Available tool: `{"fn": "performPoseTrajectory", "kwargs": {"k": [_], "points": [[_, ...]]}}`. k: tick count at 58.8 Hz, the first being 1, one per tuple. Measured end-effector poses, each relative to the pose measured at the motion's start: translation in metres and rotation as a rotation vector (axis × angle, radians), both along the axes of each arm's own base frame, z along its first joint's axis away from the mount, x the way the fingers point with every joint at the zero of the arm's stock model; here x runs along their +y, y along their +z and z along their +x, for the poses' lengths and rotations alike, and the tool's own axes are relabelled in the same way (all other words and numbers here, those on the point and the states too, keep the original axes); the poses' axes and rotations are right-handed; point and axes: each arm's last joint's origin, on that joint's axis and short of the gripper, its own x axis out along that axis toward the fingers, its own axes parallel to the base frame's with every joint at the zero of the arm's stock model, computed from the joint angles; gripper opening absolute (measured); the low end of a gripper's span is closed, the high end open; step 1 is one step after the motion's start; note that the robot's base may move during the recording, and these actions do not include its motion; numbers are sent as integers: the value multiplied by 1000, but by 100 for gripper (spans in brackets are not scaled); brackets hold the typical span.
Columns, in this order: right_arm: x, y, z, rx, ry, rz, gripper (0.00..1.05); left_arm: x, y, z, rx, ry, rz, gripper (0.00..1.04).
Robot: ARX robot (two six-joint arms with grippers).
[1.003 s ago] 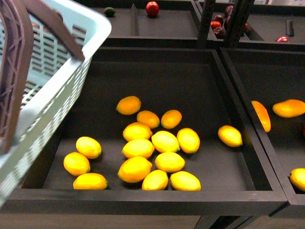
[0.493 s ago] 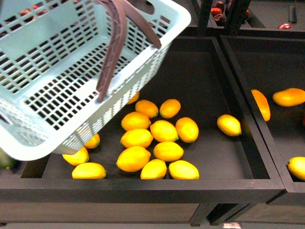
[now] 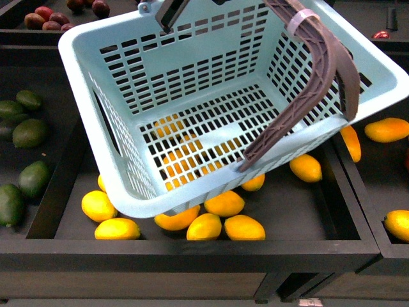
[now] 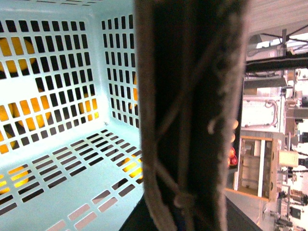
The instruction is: Pick mango and avocado into basket
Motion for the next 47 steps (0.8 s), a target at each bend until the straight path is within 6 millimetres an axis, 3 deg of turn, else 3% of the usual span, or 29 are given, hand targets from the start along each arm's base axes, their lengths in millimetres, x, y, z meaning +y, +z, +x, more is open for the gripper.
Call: {"fn": "performPoseTrajectory", "kwargs": {"k": [22,28,33,40,47], "points": [[0,-1,0,9,8,3,97,-4,1,-3,-7,-4,15,6],[-4,4,4,342,127,81,97,-4,1,-3,-8,-4,16,6],[-12,9,20,427,108,128,97,-5,1,-3,-9,-9,17,6],[-26,20,53,399,48,131,97,-5,2,-4,-9,-11,15,6],[-52,28,108,349,-15,120,97,-4,2,-4,-14,-10,20,6]]}}
